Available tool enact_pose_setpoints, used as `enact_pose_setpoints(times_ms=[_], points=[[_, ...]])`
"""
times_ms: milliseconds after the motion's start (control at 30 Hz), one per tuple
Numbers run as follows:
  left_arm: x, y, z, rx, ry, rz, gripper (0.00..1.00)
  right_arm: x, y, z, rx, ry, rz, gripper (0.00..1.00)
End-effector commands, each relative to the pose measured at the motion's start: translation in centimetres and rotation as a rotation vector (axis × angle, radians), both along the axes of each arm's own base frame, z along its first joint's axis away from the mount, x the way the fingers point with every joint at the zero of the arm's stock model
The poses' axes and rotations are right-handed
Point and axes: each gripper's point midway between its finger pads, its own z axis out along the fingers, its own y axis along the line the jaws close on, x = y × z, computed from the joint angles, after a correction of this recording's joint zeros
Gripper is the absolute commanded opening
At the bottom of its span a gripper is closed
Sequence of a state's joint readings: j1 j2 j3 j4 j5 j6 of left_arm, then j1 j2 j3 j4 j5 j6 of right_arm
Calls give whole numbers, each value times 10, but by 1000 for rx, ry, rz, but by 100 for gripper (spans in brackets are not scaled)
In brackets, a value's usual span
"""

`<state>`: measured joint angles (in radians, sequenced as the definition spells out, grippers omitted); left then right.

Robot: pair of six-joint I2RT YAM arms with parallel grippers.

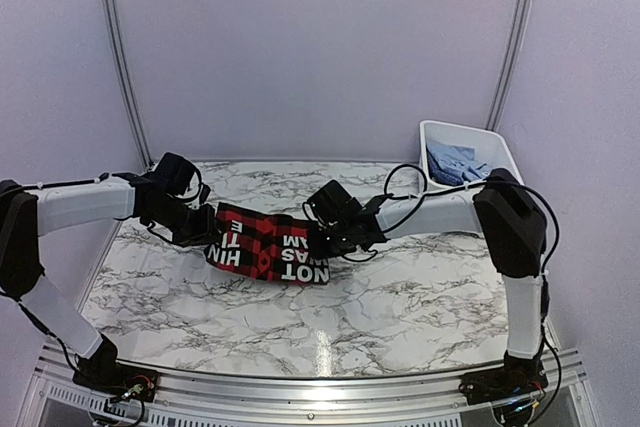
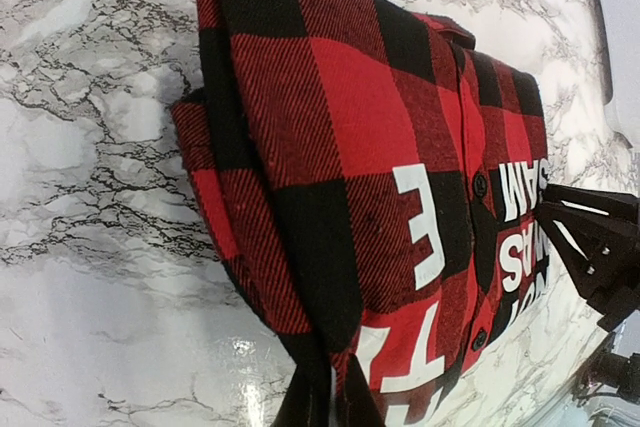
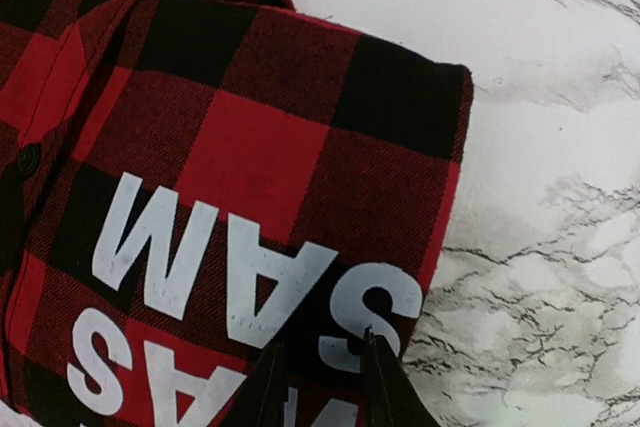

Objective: Fold and stack the long sleeve shirts
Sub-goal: Turn over the square-folded shirt at the center of the board.

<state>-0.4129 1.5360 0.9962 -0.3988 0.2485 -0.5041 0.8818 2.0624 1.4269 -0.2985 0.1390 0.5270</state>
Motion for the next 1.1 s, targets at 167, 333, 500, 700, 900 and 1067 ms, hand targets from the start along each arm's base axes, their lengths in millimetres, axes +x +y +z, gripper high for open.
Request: enact_pose_setpoints(times_ms=[167, 333, 500, 700, 900, 1067], points=[[11, 14, 45, -23, -79, 18, 0, 8, 5, -14, -33, 5, -20, 19], [12, 16, 55, -40, -96, 16, 0, 6, 8, -16, -23, 12, -7, 20], [14, 14, 63, -54, -108, 9, 0, 3, 27, -23, 2, 31, 27, 20], [17, 13, 75, -65, -136, 12, 0, 3, 40, -32, 7, 50, 47, 19], [24, 12, 101, -97, -194, 17, 0, 1, 50, -35, 44, 68, 64, 19], [33, 6, 131, -137, -245, -6, 0, -14, 96, -33, 136, 111, 172, 23]])
